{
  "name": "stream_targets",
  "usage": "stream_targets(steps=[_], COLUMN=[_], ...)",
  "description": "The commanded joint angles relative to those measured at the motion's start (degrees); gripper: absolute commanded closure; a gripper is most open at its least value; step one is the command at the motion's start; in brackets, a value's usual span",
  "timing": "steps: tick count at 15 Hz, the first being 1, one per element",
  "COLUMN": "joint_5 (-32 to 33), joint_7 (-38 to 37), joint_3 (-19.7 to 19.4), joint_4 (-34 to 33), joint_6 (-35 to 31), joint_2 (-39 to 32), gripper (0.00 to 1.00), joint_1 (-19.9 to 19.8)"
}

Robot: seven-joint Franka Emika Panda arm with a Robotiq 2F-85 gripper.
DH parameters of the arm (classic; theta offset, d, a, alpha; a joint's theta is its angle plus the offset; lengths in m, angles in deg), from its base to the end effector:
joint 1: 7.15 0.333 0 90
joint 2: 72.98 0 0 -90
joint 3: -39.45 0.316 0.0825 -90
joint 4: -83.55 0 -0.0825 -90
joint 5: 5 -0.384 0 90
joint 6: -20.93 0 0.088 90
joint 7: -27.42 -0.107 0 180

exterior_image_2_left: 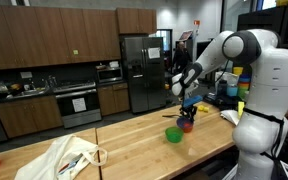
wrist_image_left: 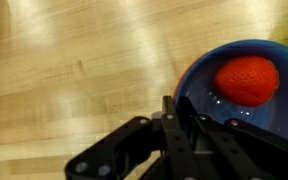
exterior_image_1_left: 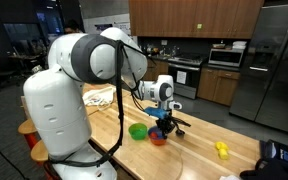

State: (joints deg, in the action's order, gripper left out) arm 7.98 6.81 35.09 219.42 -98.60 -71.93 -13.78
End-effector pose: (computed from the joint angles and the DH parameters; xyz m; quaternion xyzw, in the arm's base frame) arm 0.4541 -0.0995 0.3127 0.9662 -0.2023 -0.1242 0.1001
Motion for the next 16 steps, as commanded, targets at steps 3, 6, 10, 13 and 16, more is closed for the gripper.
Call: stream_targets(steps=[3, 6, 10, 13, 16], joint_5=[-0.91, -0.71, -0.63, -0.79, -0.83], joint_7=[0.79, 0.83, 1.03, 1.37, 1.61], joint_3=[-0.48, -0.32, -0.03, 0.21, 0.41], joint_4=[-1.03, -0.27, 0.87, 1.81, 2.6], joint_6=[1.23, 0.94, 1.1, 1.1, 1.17], joint_2=[1.75, 2.74, 4.6, 6.28, 7.69], gripper=[0.98, 0.98, 0.98, 0.98, 0.98], joint_1=[0.23, 0.36, 0.59, 0.71, 0.77])
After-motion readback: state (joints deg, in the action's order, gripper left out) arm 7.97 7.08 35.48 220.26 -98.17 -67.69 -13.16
